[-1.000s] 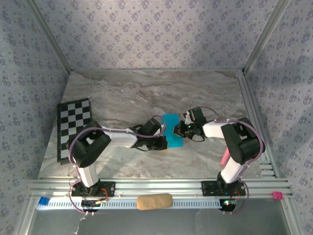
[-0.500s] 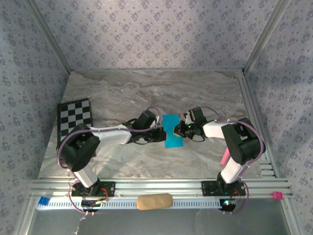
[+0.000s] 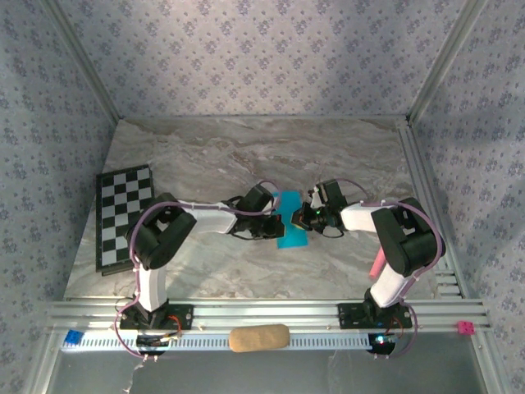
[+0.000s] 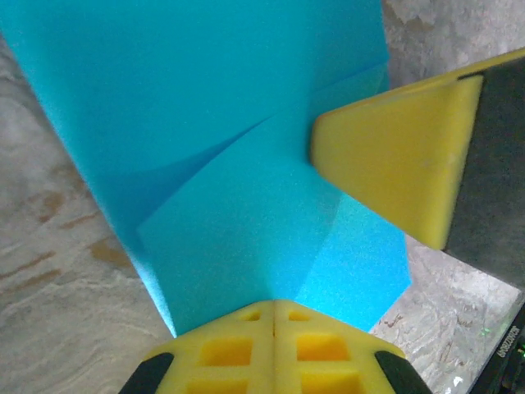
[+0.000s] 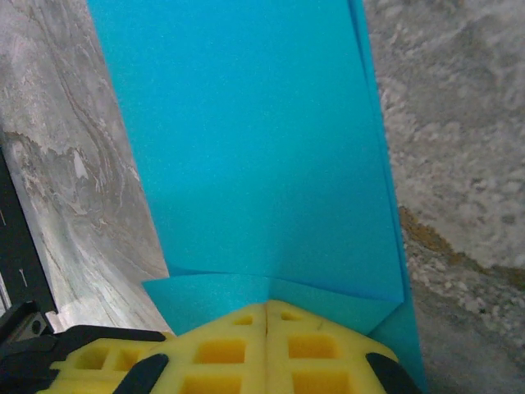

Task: Fold a paper plane with a square sheet of paper (pick it up from the middle)
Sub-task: Fold the triangle a second time at the center of the table.

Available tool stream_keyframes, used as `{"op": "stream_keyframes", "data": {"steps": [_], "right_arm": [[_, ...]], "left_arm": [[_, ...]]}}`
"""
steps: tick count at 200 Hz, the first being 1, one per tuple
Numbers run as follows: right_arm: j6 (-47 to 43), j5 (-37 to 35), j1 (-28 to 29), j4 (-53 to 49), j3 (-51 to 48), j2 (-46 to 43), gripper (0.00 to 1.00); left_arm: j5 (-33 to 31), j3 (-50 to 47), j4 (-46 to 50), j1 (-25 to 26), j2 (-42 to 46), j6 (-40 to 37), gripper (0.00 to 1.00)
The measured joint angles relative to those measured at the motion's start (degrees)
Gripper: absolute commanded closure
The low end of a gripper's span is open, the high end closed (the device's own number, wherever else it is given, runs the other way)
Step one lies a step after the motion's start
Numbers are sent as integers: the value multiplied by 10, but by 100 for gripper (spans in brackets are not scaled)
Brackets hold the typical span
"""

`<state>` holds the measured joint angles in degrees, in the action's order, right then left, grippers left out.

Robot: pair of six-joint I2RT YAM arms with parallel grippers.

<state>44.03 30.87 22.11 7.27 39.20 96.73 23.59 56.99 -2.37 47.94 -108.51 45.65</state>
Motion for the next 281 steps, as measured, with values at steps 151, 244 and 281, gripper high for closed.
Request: {"op": "stream_keyframes", "data": {"steps": [151, 244, 281], "right_arm": [[-31, 36, -14, -24, -12, -10, 98], [-31, 4, -93, -33, 8, -7, 96], [-31, 13, -57, -34, 8, -40, 96]], "left_arm": [[-22, -17, -28, 14, 5, -4, 100], [-26, -31, -35, 14, 15, -12, 100], [-27, -31, -33, 14, 16, -17, 100]]}}
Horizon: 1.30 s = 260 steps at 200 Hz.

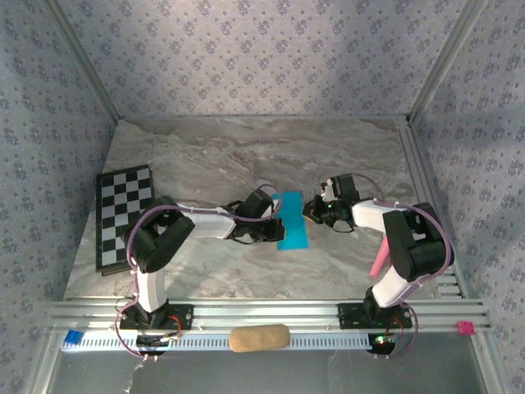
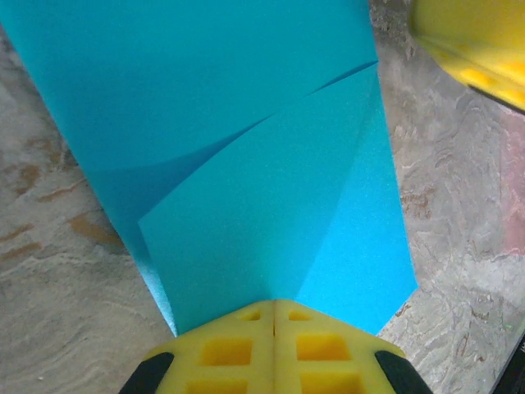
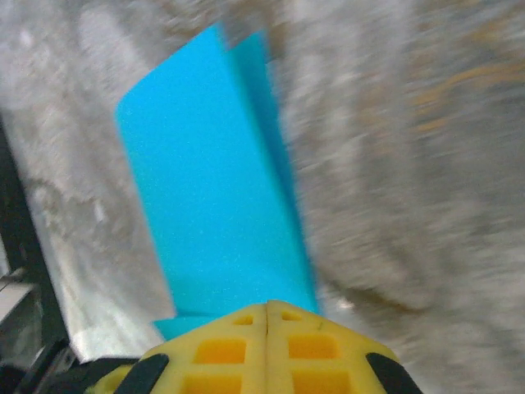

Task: Fold a paper plane with a square sheet of paper (pick it up from the middle)
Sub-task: Fold the triangle a second time at the center of the table.

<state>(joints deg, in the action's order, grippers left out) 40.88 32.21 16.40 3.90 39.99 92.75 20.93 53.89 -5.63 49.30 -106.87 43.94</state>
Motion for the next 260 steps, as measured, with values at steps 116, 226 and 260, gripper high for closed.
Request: {"op": "stream_keyframes", "data": {"steps": [116, 226, 260], "right_arm": [[-5, 12, 9, -5, -7, 33, 100], [-4, 11, 10, -2, -9, 33, 100], [-4, 11, 10, 3, -12, 33, 100]], "left_arm": [[-12, 6, 59, 0, 20, -11, 98], [9, 105, 56, 15, -43, 0, 100], [10, 93, 50, 14, -56, 9, 100]]}}
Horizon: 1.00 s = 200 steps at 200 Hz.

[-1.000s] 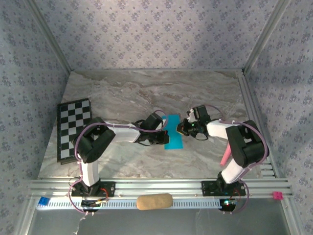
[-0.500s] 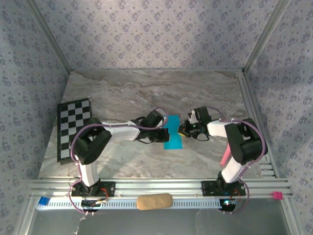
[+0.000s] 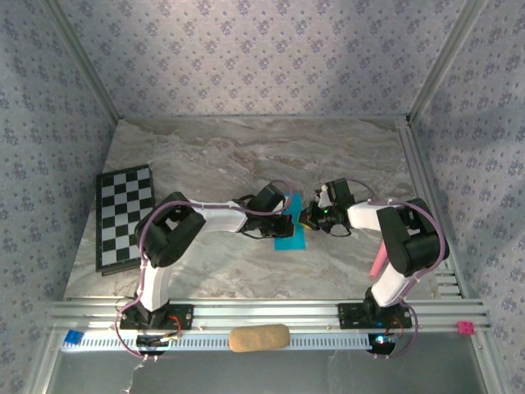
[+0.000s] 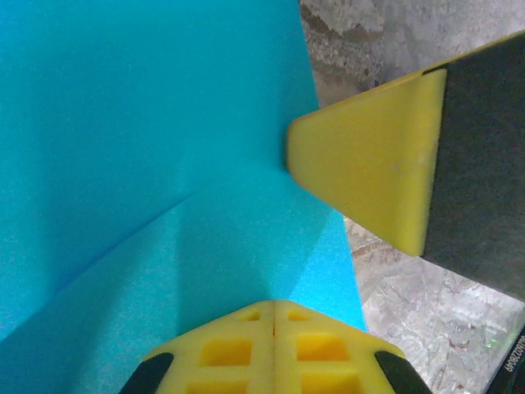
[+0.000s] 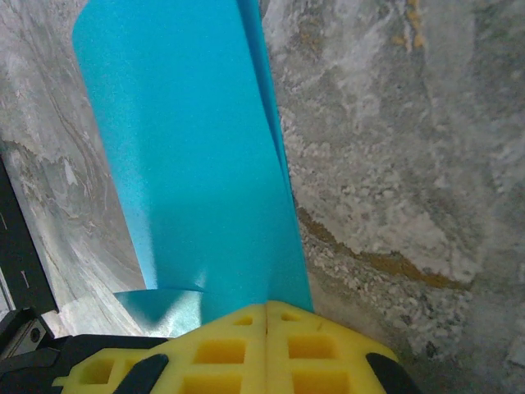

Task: Fold a paper plane with a square sheet of paper (pick it up from the middle)
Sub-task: Fold the triangle a second time at the center of the table.

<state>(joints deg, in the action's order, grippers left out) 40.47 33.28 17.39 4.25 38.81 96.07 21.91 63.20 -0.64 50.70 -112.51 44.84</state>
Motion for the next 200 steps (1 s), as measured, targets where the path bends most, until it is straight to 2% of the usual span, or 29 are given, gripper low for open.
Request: {"op": "stream_keyframes", "data": {"steps": [76, 152, 200], "right_arm": [[0, 0, 3, 5, -3, 0, 100], [0, 0, 5, 7, -3, 0, 100], [0, 0, 5, 7, -3, 0, 100]], "left_arm": [[-3, -56, -26, 5, 35, 12, 95], [-7, -166, -69, 12, 109, 46, 94], [-11, -209, -47, 19, 164, 49, 95]]}}
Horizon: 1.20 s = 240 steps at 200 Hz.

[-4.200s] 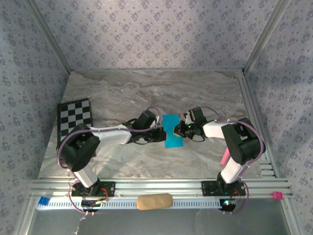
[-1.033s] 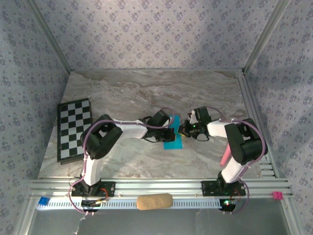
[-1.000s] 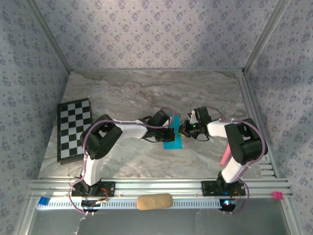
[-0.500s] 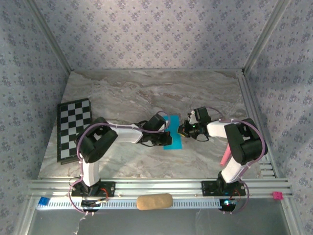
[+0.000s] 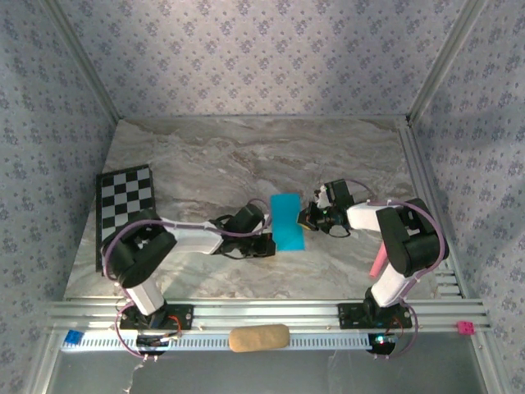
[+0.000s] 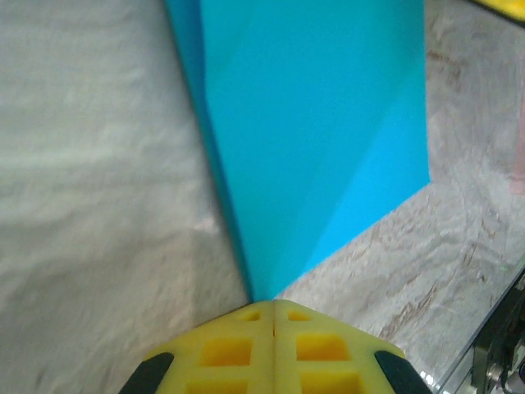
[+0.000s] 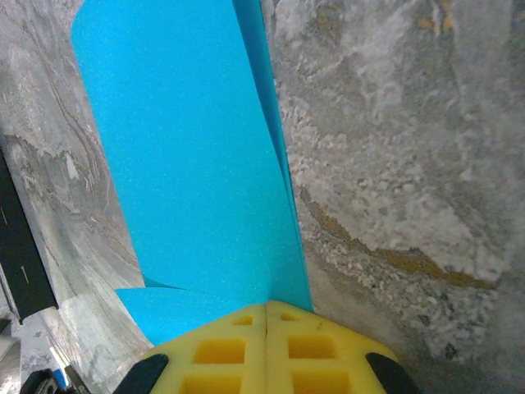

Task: Fold a paper plane with a square sheet of paper (pick it up from the middle)
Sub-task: Fold the triangle a second time at the center of the table.

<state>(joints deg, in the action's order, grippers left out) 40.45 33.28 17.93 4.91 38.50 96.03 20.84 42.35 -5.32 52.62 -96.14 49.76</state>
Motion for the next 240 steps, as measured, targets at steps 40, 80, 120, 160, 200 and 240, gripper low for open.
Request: {"op": "stream_keyframes", "data": {"steps": [40, 80, 120, 160, 200, 240], "right_arm": [[0, -2, 2, 0, 0, -1, 100], [0, -3, 3, 0, 0, -2, 100], [0, -6, 5, -7, 5, -2, 99], [0, -14, 8, -27, 5, -18, 97], [-5, -11, 24, -34, 12, -41, 97], [-11, -8, 51, -34, 22, -16, 98]], "left_arm": [[-5, 13, 21, -15, 57, -28, 94], [2, 89, 21, -63, 3, -50, 95], [8, 140, 29, -64, -79, -64, 99], [8, 127, 38, -63, -104, -64, 100], [7, 115, 16, -62, -102, -64, 100], [5, 112, 8, -59, -101, -62, 100]]}}
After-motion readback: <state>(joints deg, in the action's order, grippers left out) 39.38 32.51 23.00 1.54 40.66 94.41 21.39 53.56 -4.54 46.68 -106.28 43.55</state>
